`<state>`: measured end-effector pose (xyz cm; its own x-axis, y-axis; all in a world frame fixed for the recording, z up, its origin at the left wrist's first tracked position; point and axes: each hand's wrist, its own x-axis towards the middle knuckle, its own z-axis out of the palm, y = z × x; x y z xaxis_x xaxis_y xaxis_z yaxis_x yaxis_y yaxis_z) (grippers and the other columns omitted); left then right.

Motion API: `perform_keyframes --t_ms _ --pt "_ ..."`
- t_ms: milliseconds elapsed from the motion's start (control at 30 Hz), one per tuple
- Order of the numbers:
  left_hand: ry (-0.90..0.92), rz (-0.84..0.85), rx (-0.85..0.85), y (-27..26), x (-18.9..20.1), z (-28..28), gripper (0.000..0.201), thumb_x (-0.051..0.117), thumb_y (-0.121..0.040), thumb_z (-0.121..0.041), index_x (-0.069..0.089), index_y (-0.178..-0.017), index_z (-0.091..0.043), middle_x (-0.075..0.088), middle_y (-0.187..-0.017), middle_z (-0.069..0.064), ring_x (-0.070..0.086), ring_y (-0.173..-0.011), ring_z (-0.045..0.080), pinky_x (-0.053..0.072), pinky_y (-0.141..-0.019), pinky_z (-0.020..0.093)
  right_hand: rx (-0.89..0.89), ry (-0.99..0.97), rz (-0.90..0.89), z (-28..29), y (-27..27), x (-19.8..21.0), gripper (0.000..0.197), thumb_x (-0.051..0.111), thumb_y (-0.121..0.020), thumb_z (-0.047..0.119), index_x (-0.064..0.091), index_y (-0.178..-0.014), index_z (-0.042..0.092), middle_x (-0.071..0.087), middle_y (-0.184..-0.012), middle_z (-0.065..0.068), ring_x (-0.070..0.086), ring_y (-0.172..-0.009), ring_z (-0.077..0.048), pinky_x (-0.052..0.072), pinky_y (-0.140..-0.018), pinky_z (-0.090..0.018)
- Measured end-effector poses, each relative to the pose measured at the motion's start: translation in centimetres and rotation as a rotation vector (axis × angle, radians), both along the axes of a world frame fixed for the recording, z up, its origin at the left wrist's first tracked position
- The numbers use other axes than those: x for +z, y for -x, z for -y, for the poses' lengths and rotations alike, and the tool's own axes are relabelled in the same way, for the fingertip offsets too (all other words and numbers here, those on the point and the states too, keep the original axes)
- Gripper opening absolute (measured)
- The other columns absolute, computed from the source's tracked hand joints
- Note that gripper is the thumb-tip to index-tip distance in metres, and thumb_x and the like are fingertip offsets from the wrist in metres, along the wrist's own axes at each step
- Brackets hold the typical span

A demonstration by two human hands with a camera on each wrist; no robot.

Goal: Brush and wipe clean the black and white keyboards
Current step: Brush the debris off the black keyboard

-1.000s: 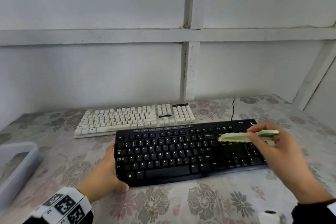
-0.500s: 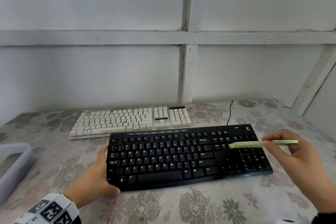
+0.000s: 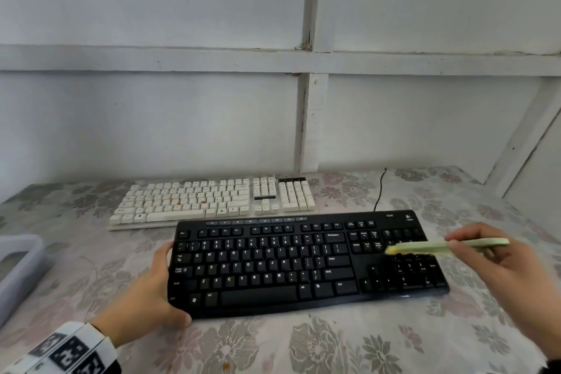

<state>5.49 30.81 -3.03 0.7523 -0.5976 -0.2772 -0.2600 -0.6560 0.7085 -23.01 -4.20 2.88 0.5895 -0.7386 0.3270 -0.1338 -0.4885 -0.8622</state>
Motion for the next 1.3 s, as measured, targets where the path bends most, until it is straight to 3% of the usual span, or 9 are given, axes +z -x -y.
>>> perform_keyframes --t_ms 33,167,367,567,667,767,900,1100,1300 --pt "0.001 -0.004 -0.004 -0.1 0.0 0.0 0.122 0.083 -0.053 -0.01 0.0 -0.138 -0.037 0.064 -0.103 -0.006 0.064 -0.089 0.012 0.051 -0.081 0.03 -0.071 0.025 -0.024 0.4 0.0 -0.2 0.001 0.066 -0.081 0.029 0.067 -0.08 0.03 0.061 -0.064 0.009 0.047 -0.05 -0.011 0.032 -0.042 -0.011" --pt "-0.01 0.007 -0.017 -0.1 0.1 -0.1 0.122 0.083 -0.055 -0.013 -0.003 -0.138 -0.039 0.062 -0.108 -0.009 0.062 -0.093 0.009 0.05 -0.085 0.03 -0.268 0.118 -0.077 -0.1 0.0 0.3 0.035 0.065 -0.086 0.012 0.063 -0.075 0.045 0.062 -0.073 0.024 0.056 -0.064 -0.008 0.038 -0.044 -0.015" --pt "-0.017 0.025 -0.037 0.5 0.8 0.1 0.12 0.082 -0.06 -0.01 -0.005 -0.14 -0.034 0.057 -0.109 -0.012 0.058 -0.093 0.006 0.042 -0.074 0.016 0.134 -0.001 0.008 -10.7 -5.5 2.5 0.012 0.066 -0.085 0.012 0.067 -0.082 0.024 0.063 -0.062 0.014 0.047 -0.044 -0.002 0.031 -0.04 -0.008" --pt "-0.037 0.056 -0.06 0.9 1.7 0.2 0.115 0.079 -0.064 -0.008 -0.003 -0.142 -0.026 0.052 -0.094 -0.017 0.052 -0.077 -0.001 0.037 -0.056 0.01 0.367 0.075 -0.077 -20.6 -12.7 0.4 0.009 0.064 -0.087 0.026 0.06 -0.084 0.034 0.059 -0.095 0.02 0.054 -0.08 -0.001 0.041 -0.074 -0.021" --pt "-0.069 0.086 -0.06 1.0 1.7 0.5 0.111 0.076 -0.065 -0.008 -0.004 -0.141 -0.021 0.05 -0.09 -0.013 0.051 -0.072 0.0 0.037 -0.05 0.01 0.414 0.072 -0.156 -23.1 -14.4 0.3 0.019 0.058 -0.09 0.03 0.053 -0.076 0.042 0.054 -0.099 0.021 0.049 -0.093 0.0 0.042 -0.09 -0.036" --pt "-0.083 0.125 -0.076 0.9 1.5 0.5 0.111 0.075 -0.065 -0.011 -0.005 -0.14 -0.019 0.052 -0.093 -0.007 0.051 -0.068 0.001 0.039 -0.047 0.011 0.421 0.109 -0.239 -24.5 -15.2 0.6 0.017 0.054 -0.092 0.034 0.049 -0.078 0.043 0.053 -0.1 0.02 0.044 -0.102 0.001 0.037 -0.098 -0.037" --pt "-0.049 0.119 -0.074 0.7 1.4 0.3 0.11 0.076 -0.064 -0.009 -0.002 -0.141 -0.021 0.053 -0.089 -0.01 0.053 -0.071 0.001 0.041 -0.049 0.011 0.359 0.158 -0.341 -24.7 -15.3 0.5 0.004 0.047 -0.095 0.039 0.051 -0.095 0.039 0.051 -0.107 0.022 0.039 -0.105 0.003 0.025 -0.097 -0.032" --pt "-0.021 0.05 -0.083 0.7 1.7 0.1 0.117 0.08 -0.062 -0.008 -0.004 -0.142 -0.028 0.048 -0.094 -0.019 0.049 -0.081 -0.002 0.037 -0.058 0.009 0.24 0.198 -0.35 -23.1 -14.2 1.0 0.009 0.049 -0.095 0.033 0.049 -0.09 0.041 0.052 -0.101 0.022 0.041 -0.099 0.001 0.032 -0.101 -0.037" --pt "-0.035 0.077 -0.072 0.9 1.6 0.3 0.113 0.077 -0.063 -0.008 -0.004 -0.141 -0.024 0.052 -0.092 -0.013 0.052 -0.077 0.0 0.039 -0.054 0.012 0.375 0.1 -0.247 -24.1 -14.7 0.5 0.013 0.056 -0.091 0.03 0.054 -0.083 0.04 0.055 -0.097 0.021 0.047 -0.098 0.0 0.043 -0.092 -0.038"
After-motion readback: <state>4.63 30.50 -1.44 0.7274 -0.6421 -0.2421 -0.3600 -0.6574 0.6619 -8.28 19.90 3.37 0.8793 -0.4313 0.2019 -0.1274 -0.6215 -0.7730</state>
